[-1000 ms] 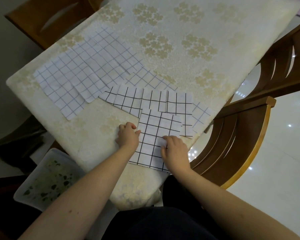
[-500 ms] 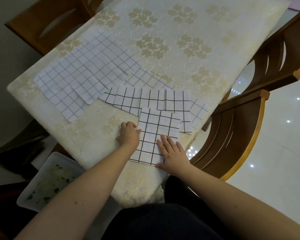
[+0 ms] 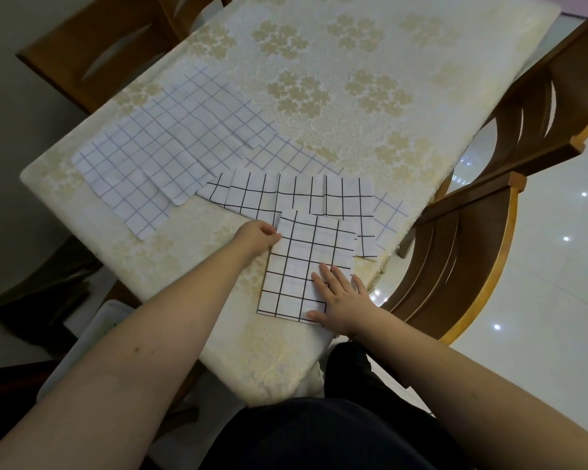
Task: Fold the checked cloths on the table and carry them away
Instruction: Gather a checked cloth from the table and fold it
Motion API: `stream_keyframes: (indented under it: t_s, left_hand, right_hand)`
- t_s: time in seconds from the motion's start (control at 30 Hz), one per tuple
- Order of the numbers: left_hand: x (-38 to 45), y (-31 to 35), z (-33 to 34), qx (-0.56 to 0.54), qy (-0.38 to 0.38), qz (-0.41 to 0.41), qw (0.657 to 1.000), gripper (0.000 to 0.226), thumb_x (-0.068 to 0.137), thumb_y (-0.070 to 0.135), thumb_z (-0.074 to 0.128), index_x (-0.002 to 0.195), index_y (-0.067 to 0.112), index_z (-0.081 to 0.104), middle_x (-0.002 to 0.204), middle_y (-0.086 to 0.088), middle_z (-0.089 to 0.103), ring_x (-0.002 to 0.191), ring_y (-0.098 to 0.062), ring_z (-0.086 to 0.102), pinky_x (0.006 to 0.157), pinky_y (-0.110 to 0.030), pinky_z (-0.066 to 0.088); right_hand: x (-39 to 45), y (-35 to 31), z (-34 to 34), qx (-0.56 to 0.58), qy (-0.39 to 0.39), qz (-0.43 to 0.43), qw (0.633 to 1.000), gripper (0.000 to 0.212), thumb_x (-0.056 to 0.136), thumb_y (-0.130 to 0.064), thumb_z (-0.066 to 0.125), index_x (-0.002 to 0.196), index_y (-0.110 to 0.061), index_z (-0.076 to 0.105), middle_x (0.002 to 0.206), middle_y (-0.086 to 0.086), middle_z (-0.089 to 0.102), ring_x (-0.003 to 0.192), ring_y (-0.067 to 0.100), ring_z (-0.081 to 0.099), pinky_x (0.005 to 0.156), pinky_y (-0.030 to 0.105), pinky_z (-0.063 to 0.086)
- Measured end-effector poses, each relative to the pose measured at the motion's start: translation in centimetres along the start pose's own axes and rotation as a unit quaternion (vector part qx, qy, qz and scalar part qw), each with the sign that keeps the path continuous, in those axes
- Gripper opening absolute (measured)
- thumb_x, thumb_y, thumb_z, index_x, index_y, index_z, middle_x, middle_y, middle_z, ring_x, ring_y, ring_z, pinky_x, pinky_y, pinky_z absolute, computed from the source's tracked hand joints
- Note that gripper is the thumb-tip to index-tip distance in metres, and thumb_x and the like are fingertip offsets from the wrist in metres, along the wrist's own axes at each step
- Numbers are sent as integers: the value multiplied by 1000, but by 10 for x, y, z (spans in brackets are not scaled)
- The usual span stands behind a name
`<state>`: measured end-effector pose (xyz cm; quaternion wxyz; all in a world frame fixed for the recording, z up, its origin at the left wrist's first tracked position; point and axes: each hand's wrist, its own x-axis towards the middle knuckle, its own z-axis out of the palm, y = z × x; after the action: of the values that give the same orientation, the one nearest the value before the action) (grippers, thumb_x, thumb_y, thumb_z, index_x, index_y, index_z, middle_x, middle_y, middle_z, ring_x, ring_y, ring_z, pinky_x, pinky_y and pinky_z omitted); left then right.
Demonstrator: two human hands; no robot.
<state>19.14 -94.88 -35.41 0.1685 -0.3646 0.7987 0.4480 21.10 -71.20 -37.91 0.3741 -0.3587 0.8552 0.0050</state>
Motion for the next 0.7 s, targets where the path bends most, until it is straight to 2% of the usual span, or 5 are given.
stream_keyframes:
  t_s: [0.1, 0.17, 0.33, 0.57, 0.7]
  left_hand:
    - [1, 4, -3, -20, -17, 23, 999, 31, 91, 22, 68, 119, 11, 61, 107, -5, 65, 93, -17, 59, 69, -22, 44]
    - [0, 6, -4, -13, -14, 38, 999, 29, 91, 18, 67, 118, 10, 62, 100, -5, 64, 88, -17, 58, 63, -20, 44]
    - [-1, 7, -4, -1, -8, 44, 999, 25, 88, 7, 62, 113, 10, 64, 80, 4, 58, 71, -12, 54, 57, -21, 42]
    - [-7, 11, -11, -34, -7, 66, 997, 35, 87, 5, 61, 122, 13, 62, 85, 5, 56, 80, -12, 53, 70, -19, 45]
    - [-19, 10, -22, -47, -16, 98, 994, 18, 88, 11, 66, 104, 17, 66, 98, 1, 64, 92, -15, 59, 84, -27, 48]
  right_hand:
    - [-2, -3, -2, -19, 37, 0, 999, 75, 97, -62, 18, 156, -23, -6, 162, -2, -19, 149, 18, -16, 119, 48, -9]
    - [-5, -7, 0, -19, 104, -11, 994, 73, 92, -55, 7, 156, -19, 12, 165, 2, -1, 151, 20, -3, 119, 49, -4]
    - [-19, -23, 10, -5, 199, -54, 978, 48, 85, -7, 48, 132, -8, 55, 143, 13, 49, 136, 34, 42, 113, 49, 26]
    - [-40, -44, 21, -12, 107, -28, 994, 50, 93, -12, 41, 143, -14, 38, 150, 7, 35, 133, 27, 39, 106, 40, 31]
    - [-41, -46, 22, 12, 96, -11, 995, 55, 92, -11, 42, 146, -16, 35, 153, 5, 32, 135, 26, 37, 106, 39, 32]
